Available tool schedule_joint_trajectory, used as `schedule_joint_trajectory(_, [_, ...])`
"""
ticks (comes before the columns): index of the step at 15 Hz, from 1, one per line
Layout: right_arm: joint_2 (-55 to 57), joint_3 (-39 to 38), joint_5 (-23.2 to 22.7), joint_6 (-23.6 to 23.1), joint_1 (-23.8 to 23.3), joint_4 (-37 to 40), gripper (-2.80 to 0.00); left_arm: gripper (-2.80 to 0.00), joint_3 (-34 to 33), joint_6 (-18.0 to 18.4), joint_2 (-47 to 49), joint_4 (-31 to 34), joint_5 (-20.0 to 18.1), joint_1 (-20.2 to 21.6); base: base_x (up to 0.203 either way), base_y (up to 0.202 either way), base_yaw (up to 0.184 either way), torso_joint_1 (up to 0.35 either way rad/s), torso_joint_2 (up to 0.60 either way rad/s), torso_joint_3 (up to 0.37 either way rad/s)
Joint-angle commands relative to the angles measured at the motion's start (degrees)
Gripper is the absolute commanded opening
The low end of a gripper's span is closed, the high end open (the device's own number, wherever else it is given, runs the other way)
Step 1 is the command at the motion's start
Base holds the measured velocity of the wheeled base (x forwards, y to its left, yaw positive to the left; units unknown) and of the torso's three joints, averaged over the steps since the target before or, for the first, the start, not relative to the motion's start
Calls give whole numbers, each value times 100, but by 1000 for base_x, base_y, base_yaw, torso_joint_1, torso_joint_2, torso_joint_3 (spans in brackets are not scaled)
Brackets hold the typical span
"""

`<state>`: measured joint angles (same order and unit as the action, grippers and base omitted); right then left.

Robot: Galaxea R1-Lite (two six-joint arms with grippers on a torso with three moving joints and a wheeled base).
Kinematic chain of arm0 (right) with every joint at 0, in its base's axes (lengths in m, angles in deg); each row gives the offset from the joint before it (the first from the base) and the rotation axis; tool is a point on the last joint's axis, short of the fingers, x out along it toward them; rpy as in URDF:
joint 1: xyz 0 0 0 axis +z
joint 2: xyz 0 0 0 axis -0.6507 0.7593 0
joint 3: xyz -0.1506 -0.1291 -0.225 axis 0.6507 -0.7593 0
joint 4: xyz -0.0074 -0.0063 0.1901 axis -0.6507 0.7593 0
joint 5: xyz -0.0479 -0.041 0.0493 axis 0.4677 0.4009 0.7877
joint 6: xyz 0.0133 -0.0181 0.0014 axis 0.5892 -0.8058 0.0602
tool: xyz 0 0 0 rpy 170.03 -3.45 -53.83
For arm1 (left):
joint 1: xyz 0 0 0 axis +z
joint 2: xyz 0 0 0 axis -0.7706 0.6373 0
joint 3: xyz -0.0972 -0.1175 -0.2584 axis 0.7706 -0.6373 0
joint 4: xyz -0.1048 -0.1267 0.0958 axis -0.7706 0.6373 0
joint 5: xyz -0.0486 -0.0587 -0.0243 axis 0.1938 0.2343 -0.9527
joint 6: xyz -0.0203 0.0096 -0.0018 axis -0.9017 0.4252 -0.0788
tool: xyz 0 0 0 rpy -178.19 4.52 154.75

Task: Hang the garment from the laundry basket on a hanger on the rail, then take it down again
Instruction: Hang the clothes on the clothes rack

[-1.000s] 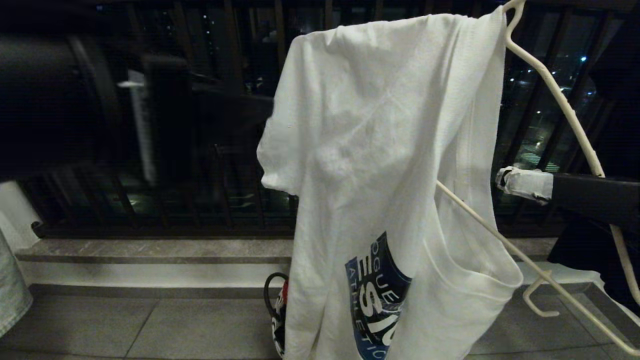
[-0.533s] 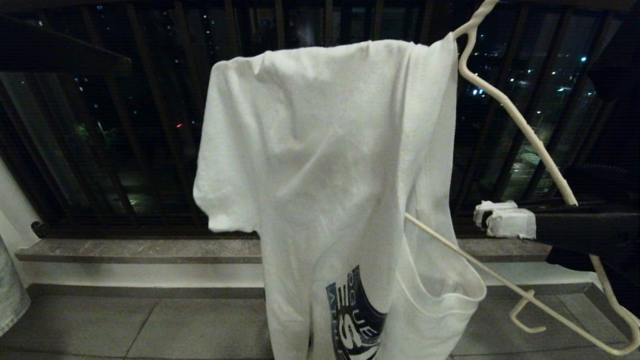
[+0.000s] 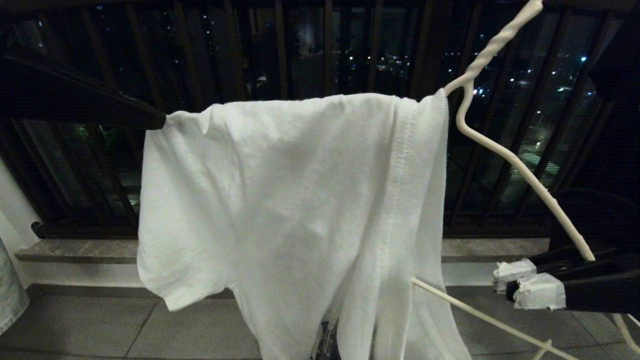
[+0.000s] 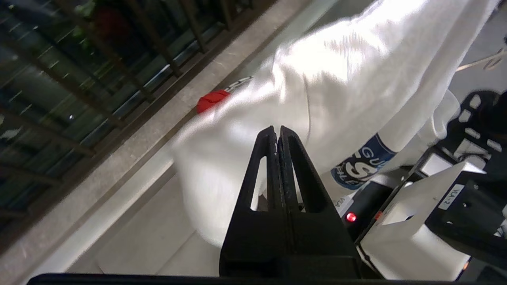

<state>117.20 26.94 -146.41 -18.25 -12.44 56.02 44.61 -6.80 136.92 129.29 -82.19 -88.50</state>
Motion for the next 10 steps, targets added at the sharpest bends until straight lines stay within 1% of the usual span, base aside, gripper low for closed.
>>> schedule_joint_trajectory(1, [7, -30, -73, -3, 5, -30, -280, 0, 6, 212, 216, 60, -82, -140, 0, 0, 0, 0, 0, 0])
schedule_joint_trajectory(2, [28, -25, -80, -82, 5, -39, -280, 0, 5, 305, 261, 52, -181, -178, 0, 0, 0, 0, 0, 0])
schedule_joint_trajectory(4, [191, 24, -82, -329, -11, -39, -280, 0, 22, 682, 396, -50, -256, -181, 0, 0, 0, 0, 0, 0])
schedule_joint_trajectory(6, [487, 230, -82, -417, -83, -53, -280, 0, 22, 1128, 451, -261, -263, -176, 0, 0, 0, 0, 0, 0])
schedule_joint_trajectory(8, [748, 608, -89, -473, -98, -36, -280, 0, 23, 1419, 437, -462, -263, -172, 0, 0, 0, 0, 0, 0])
schedule_joint_trajectory(10, [1032, 570, -96, -677, -105, -47, -280, 0, 23, 1697, 448, -507, -254, -168, 0, 0, 0, 0, 0, 0])
